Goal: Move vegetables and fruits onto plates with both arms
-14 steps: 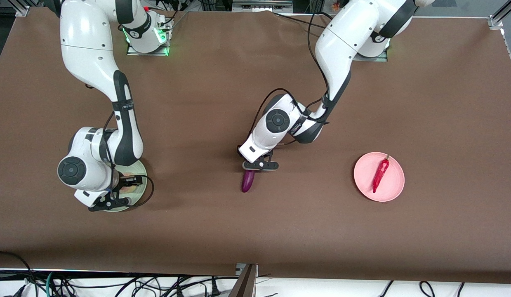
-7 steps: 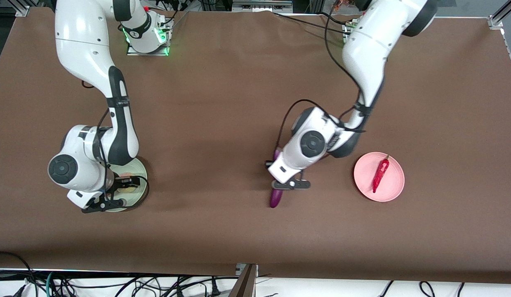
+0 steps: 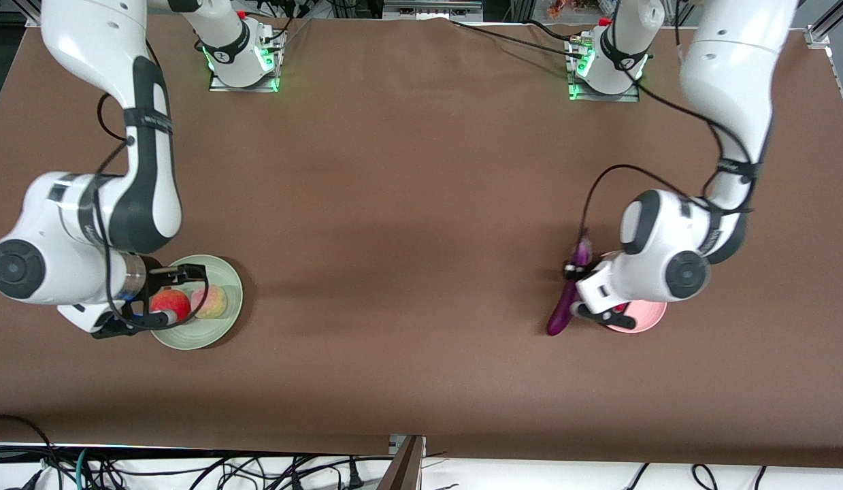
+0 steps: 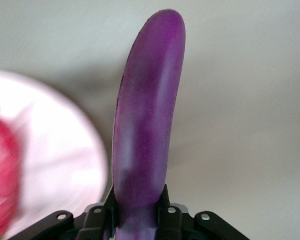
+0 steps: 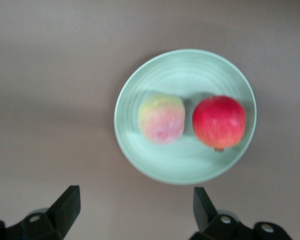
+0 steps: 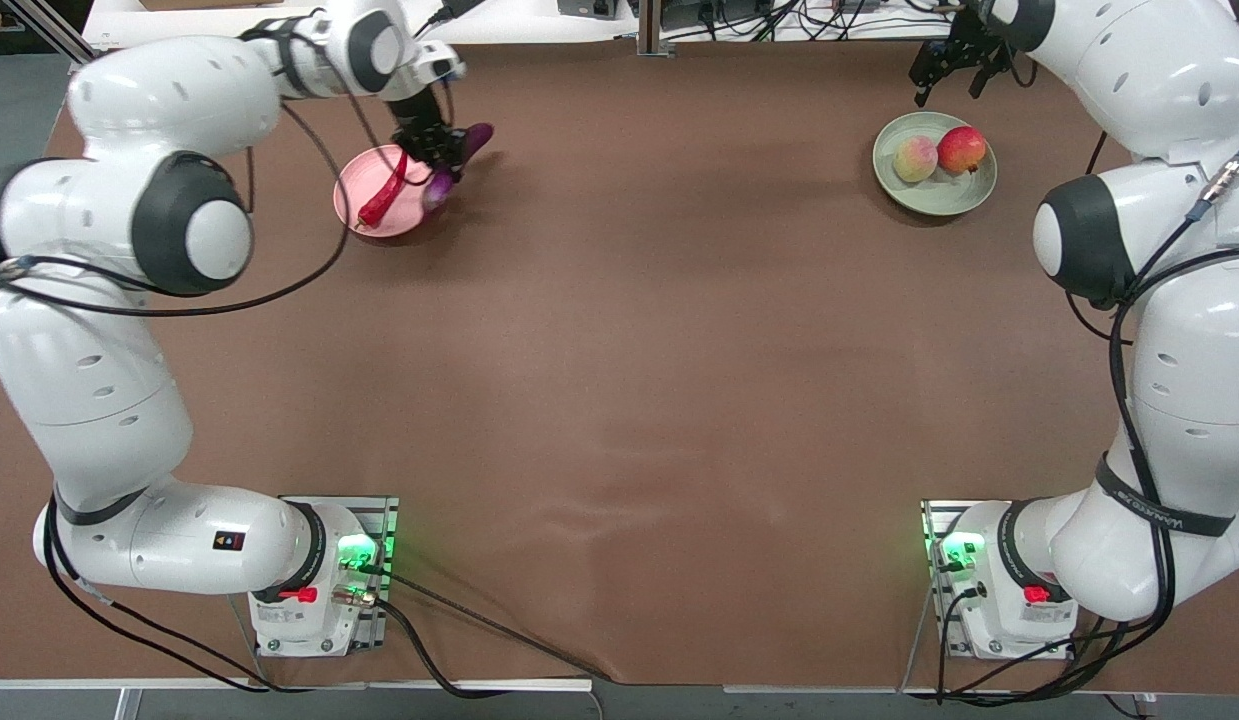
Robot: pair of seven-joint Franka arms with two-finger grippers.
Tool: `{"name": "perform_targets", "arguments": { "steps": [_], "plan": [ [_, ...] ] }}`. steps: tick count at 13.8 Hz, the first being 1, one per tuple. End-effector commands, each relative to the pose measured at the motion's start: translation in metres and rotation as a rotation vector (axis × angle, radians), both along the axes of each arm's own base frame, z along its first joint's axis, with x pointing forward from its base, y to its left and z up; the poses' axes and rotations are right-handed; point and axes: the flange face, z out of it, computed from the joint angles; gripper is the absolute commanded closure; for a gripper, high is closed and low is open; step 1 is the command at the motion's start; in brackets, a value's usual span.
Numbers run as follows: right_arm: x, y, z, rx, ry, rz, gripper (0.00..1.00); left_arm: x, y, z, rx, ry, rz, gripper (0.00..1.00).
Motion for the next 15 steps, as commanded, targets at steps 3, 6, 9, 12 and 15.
{"name": "perform_targets", "arguments": {
  "steps": [3,6,9,12,15],
  "plan": [
    [-0.024,0.010,0.075,-0.015,0.022,0.007,0.00,-0.038,0.069,0.000,-0.054,0.024,-0.107,1.00],
    [-0.045,-0.001,0.109,-0.036,0.035,-0.068,0.00,-0.037,0.081,-0.006,-0.064,0.028,-0.109,1.00],
    [-0.068,-0.011,0.140,-0.035,0.015,-0.009,0.00,-0.034,0.081,-0.003,-0.062,0.020,-0.112,1.00],
    [-0.085,-0.018,0.147,-0.027,-0.046,0.027,0.00,-0.032,0.092,-0.010,-0.061,0.017,-0.093,1.00],
    [-0.103,-0.043,0.191,-0.022,-0.144,-0.027,0.00,-0.025,0.104,-0.015,-0.065,0.011,-0.088,1.00]
  ]
}}
